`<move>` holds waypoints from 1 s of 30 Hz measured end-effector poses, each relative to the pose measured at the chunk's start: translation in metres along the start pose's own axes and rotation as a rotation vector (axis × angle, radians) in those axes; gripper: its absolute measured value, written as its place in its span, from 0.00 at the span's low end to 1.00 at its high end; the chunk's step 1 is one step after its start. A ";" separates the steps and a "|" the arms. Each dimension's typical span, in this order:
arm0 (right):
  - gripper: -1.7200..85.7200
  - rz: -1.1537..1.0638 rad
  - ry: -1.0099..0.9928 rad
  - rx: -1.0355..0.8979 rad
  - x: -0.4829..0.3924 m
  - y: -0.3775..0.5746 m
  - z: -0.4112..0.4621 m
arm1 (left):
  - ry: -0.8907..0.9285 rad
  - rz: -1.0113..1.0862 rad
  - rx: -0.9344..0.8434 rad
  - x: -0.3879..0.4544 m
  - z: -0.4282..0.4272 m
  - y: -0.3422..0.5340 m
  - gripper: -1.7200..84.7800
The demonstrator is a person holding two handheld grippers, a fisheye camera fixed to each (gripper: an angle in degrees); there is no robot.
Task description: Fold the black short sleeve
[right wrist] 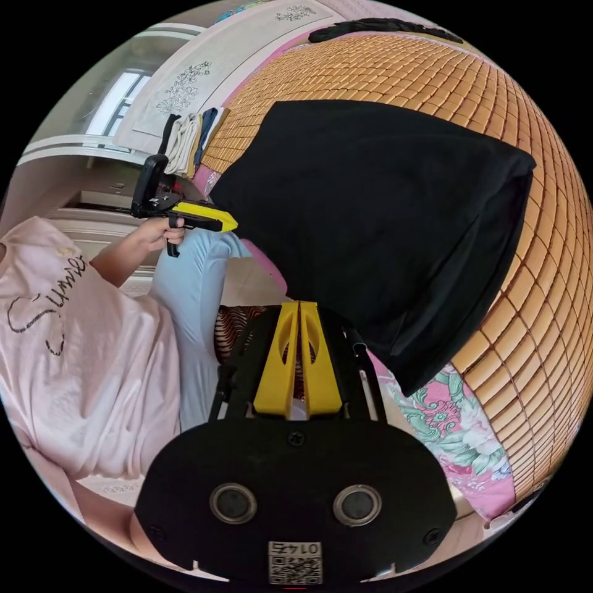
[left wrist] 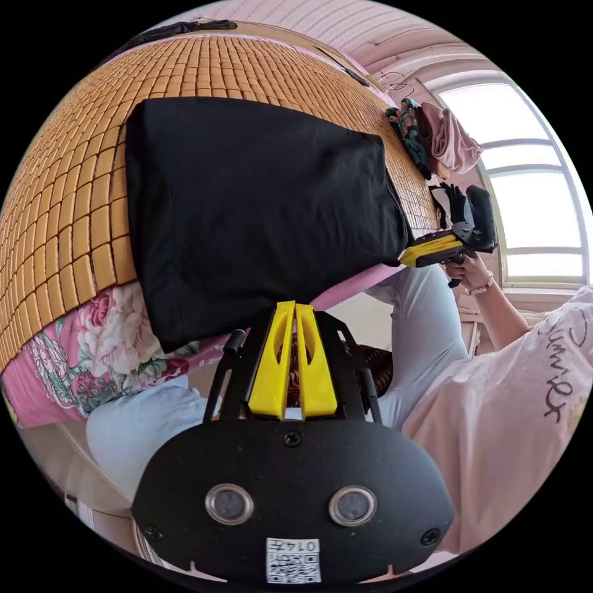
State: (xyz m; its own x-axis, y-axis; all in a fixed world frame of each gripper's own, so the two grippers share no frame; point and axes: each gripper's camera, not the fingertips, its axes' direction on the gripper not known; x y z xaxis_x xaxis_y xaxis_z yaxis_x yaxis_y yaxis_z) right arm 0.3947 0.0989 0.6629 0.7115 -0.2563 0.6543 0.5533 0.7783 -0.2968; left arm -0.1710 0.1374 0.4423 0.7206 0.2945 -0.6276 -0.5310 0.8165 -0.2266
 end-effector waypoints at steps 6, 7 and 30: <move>0.02 -0.080 0.134 0.094 -0.022 -0.032 -0.020 | -0.042 0.087 0.167 0.029 -0.026 -0.001 0.01; 0.02 -0.090 0.160 0.114 -0.025 -0.041 -0.021 | -0.072 0.121 0.190 0.037 -0.019 -0.005 0.01; 0.01 0.029 0.385 0.172 0.005 -0.188 -0.030 | -0.245 0.442 0.234 0.109 0.113 0.038 0.01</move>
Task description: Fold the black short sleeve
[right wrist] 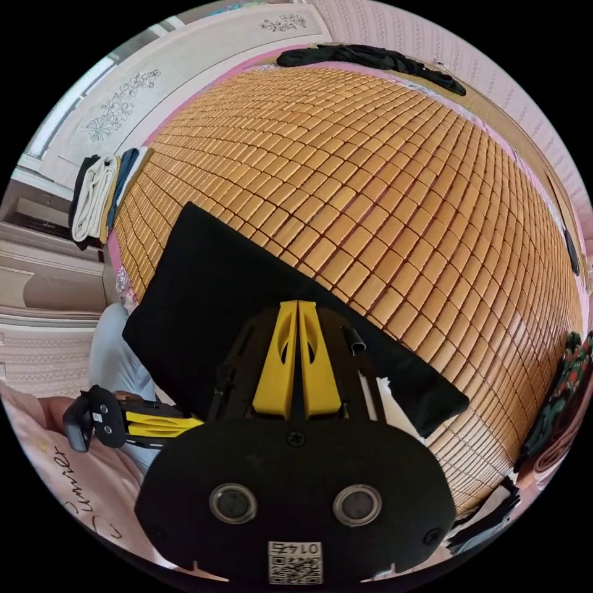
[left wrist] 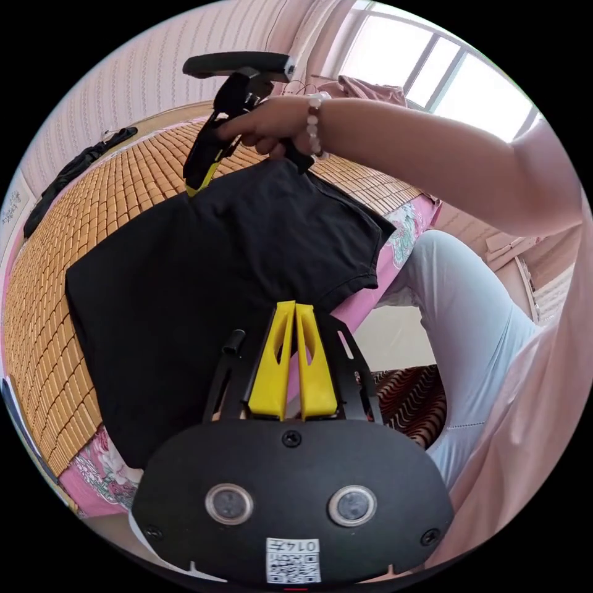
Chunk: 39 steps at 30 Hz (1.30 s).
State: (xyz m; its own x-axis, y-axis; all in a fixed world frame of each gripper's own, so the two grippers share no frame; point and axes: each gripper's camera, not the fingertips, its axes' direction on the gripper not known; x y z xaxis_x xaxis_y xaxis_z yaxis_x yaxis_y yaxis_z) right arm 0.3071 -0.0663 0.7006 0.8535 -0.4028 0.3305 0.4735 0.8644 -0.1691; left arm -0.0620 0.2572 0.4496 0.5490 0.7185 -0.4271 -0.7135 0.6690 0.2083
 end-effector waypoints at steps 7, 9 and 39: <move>0.05 0.254 0.000 0.137 0.052 0.141 -0.057 | 0.013 0.129 0.158 0.041 -0.006 0.006 0.12; 0.11 0.380 0.005 0.068 0.067 0.194 -0.061 | 0.052 0.135 0.181 0.050 -0.001 0.001 0.15; 0.14 0.710 -0.672 0.580 0.225 0.241 -0.037 | 0.160 0.224 0.144 0.078 -0.001 -0.064 0.07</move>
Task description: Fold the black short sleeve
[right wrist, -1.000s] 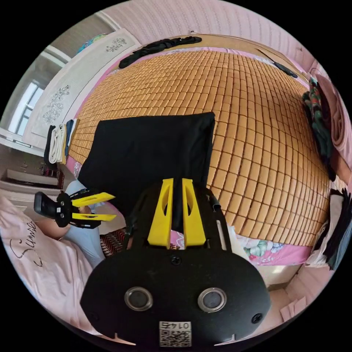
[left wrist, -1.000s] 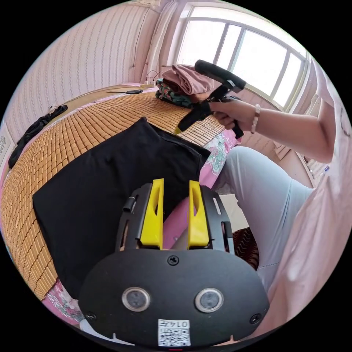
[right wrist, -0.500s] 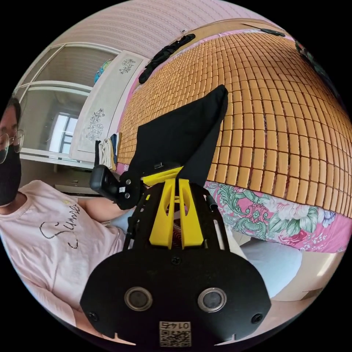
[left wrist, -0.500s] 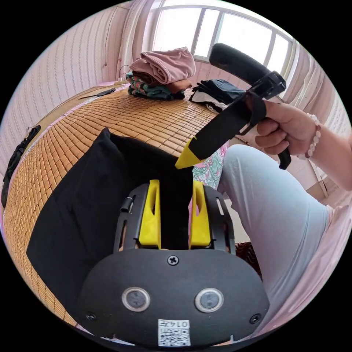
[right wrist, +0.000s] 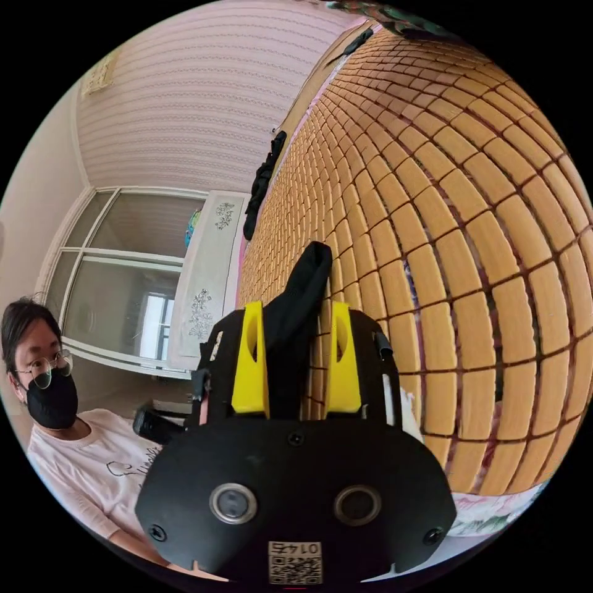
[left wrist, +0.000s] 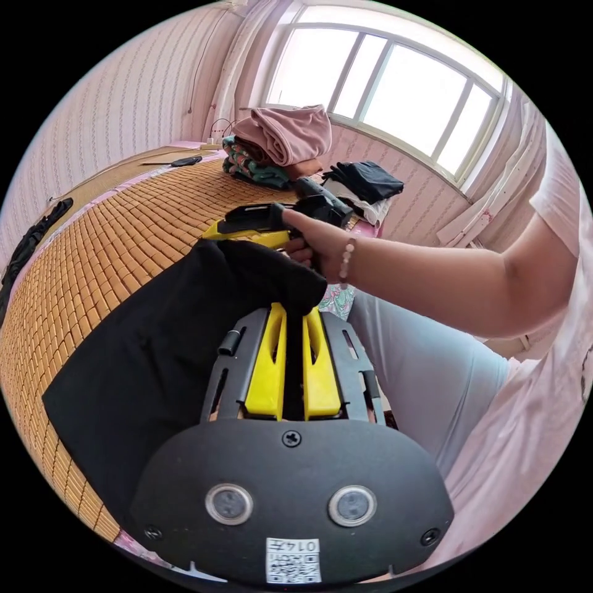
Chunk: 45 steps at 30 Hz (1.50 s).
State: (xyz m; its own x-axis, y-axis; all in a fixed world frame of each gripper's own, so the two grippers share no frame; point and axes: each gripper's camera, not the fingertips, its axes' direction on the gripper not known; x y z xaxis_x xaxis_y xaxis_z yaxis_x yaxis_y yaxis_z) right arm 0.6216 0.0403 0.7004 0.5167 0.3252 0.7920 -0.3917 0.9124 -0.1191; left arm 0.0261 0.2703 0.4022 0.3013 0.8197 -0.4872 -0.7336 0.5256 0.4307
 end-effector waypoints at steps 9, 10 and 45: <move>0.04 -0.037 0.040 0.152 -0.028 0.011 -0.074 | 0.167 0.062 0.129 0.019 -0.018 -0.020 0.07; 0.04 -0.052 0.055 0.164 -0.035 0.012 -0.081 | 0.196 0.045 0.173 0.020 -0.023 -0.025 0.07; 0.14 -0.923 0.591 -0.616 -0.204 0.040 0.326 | -0.086 -0.909 0.053 -0.146 -0.151 0.107 0.17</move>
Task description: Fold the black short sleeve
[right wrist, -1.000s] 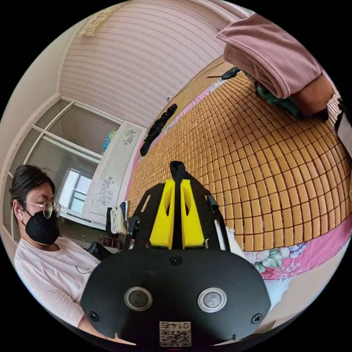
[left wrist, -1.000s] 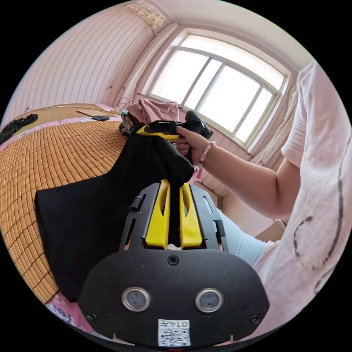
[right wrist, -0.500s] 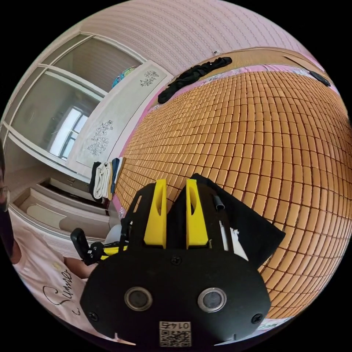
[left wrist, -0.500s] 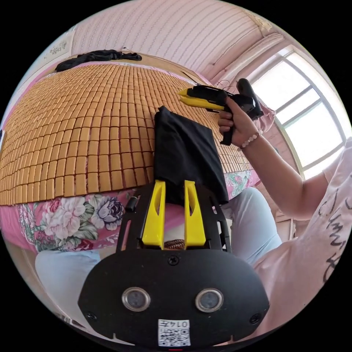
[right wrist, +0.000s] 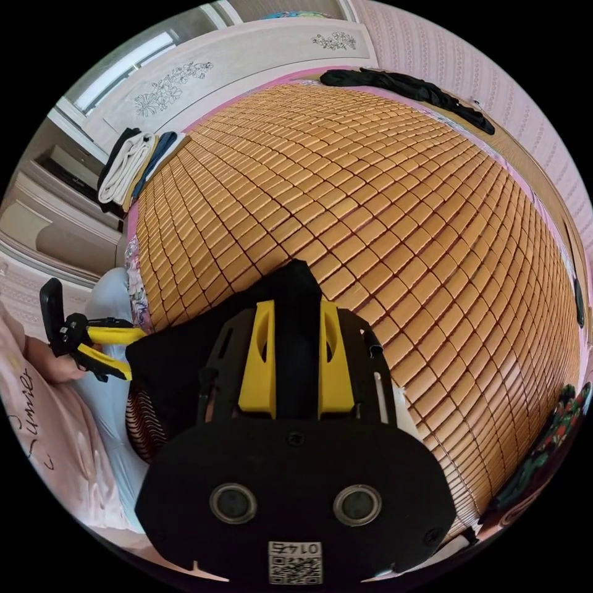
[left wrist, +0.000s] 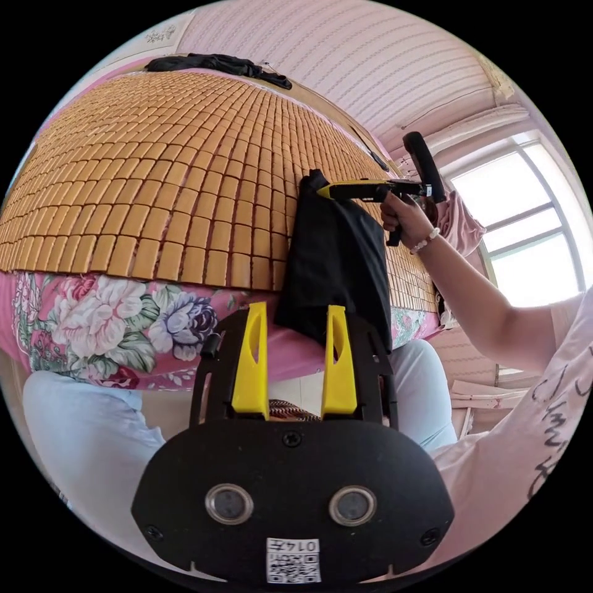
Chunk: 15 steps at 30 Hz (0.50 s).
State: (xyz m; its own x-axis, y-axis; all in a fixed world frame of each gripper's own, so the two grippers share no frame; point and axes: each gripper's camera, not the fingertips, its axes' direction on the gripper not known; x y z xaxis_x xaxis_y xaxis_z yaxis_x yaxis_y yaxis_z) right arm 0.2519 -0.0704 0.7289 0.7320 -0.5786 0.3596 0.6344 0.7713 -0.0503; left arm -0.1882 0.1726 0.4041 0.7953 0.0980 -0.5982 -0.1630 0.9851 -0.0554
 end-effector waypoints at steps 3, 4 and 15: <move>0.11 0.000 -0.021 0.033 -0.014 0.003 0.005 | -0.077 0.003 0.026 0.003 0.001 0.008 0.11; 0.10 0.004 -0.033 0.034 -0.016 0.003 0.006 | -0.079 0.029 0.032 0.005 0.000 0.011 0.09; 0.05 0.123 -0.183 0.461 -0.076 0.072 -0.081 | -0.034 0.296 0.220 0.065 -0.104 0.063 0.03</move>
State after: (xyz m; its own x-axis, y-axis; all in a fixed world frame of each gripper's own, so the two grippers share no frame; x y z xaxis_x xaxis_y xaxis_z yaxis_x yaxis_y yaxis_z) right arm 0.2616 0.0081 0.6226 0.7129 -0.4523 0.5360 0.3406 0.8914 0.2992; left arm -0.2078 0.2266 0.2784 0.7522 0.3845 -0.5352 -0.2627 0.9197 0.2917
